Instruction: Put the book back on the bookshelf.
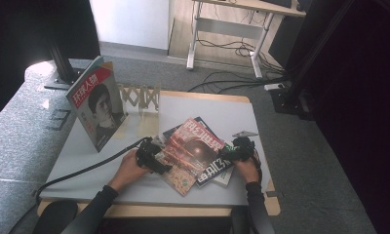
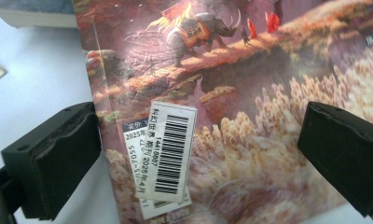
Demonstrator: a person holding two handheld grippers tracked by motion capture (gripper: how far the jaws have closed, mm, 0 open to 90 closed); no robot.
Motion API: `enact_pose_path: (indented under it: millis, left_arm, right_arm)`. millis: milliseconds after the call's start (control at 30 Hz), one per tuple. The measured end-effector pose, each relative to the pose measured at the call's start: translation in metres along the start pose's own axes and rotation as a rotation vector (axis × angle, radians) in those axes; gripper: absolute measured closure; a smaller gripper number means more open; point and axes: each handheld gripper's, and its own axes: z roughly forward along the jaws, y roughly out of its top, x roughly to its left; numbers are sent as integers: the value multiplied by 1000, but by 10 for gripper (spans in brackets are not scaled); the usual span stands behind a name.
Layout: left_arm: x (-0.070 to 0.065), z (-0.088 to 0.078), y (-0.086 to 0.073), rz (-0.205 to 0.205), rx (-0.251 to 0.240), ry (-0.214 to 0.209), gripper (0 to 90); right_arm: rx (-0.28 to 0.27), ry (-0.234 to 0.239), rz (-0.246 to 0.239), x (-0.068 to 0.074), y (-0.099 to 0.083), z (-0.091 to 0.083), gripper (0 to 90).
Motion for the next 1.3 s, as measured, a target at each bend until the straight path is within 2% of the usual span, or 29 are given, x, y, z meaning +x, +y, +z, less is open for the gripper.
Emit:
enact_pose_path:
  millis: [167,433,600,667,733,800,900,1000,1133,1233,1300]
  left_arm:
    - [-6,-4,-4,35,-12,16,5]
    - [-14,-5,-7,30,-8,33,19]
    - [-23,-7,-11,79,6,3,21]
    - [-25,-7,-12,86,7,1,19]
    - [-24,-8,-13,85,0,-7,17]
    - [-22,-10,-15,70,-27,-26,20]
    - [-20,-15,-19,59,-63,-41,46]
    - [-18,-19,-25,52,-68,-45,2]
    - [-16,-26,-34,55,-77,-46,0]
    - [-18,-34,-40,93,-86,-32,35]
    - [-20,-39,-44,117,-95,-22,134]
  right_arm:
    - [-4,-3,9,0,6,7,0]
    - [-6,-16,12,-2,15,16,0]
    - [-14,-34,24,-4,21,21,8]
    - [-20,-38,33,-5,23,24,10]
    - [-23,-33,40,-6,23,26,11]
    - [-29,-27,43,-5,22,25,42]
    - [-24,2,23,-4,19,21,55]
    - [-22,23,10,-2,14,16,53]
    - [-22,41,3,-1,9,10,53]
    - [-20,54,-7,2,4,6,54]
    - [-23,69,-8,4,1,3,59]
